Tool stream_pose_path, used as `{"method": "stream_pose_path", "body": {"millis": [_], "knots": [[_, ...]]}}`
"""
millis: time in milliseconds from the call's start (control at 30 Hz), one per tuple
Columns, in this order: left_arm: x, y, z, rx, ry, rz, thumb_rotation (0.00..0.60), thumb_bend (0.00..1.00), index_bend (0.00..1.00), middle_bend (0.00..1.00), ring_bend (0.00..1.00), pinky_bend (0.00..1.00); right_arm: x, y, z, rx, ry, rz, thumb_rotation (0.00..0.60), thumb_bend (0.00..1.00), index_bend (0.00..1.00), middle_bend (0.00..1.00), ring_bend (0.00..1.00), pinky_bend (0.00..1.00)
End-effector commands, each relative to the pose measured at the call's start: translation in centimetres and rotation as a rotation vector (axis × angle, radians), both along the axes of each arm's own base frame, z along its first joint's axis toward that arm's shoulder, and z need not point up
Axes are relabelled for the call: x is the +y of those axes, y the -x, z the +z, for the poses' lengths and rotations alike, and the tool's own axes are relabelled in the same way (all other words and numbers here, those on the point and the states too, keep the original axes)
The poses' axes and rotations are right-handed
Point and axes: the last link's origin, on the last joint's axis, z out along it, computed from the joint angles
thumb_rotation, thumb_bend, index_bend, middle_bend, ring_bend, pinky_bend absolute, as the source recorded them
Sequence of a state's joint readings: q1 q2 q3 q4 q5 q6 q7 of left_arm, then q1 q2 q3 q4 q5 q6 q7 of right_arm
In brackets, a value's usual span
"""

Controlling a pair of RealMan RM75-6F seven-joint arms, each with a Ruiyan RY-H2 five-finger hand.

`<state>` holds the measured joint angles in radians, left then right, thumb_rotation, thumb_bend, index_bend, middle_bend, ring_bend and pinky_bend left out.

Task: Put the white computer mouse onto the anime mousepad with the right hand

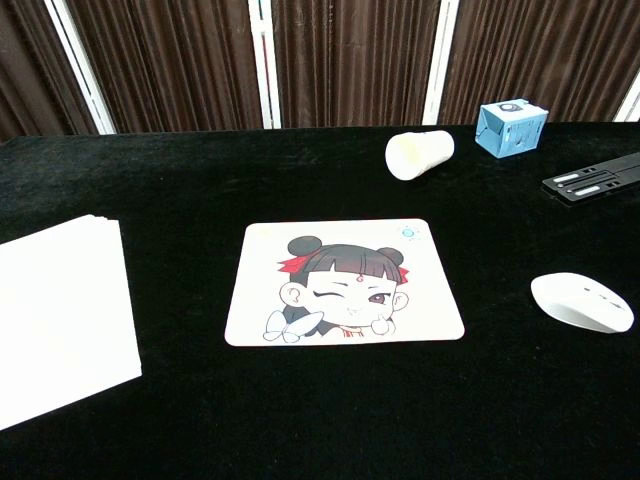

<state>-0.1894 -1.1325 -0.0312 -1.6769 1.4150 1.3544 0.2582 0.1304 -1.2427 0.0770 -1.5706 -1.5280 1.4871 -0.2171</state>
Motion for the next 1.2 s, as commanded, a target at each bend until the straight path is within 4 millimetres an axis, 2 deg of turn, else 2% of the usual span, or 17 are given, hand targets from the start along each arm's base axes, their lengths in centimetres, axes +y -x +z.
{"method": "stream_pose_path", "body": {"millis": [33, 1033, 1200], "knots": [[-0.02, 0.02, 0.05, -0.001, -0.001, -0.001, 0.6, 0.12, 0.0, 0.0, 0.0, 0.0, 0.03, -0.03, -0.03, 0.001, -0.001, 0.001, 0.6, 0.11, 0.0, 0.0, 0.0, 0.0], [-0.16, 0.04, 0.08, 0.004, -0.007, -0.002, 0.6, 0.12, 0.0, 0.0, 0.0, 0.0, 0.17, -0.33, -0.38, -0.018, -0.015, 0.004, 0.6, 0.11, 0.0, 0.0, 0.0, 0.0], [-0.13, 0.02, 0.05, 0.003, -0.006, -0.003, 0.6, 0.12, 0.0, 0.0, 0.0, 0.0, -0.14, -0.67, -0.77, -0.021, -0.021, 0.005, 0.6, 0.11, 0.08, 0.0, 0.0, 0.0]]}}
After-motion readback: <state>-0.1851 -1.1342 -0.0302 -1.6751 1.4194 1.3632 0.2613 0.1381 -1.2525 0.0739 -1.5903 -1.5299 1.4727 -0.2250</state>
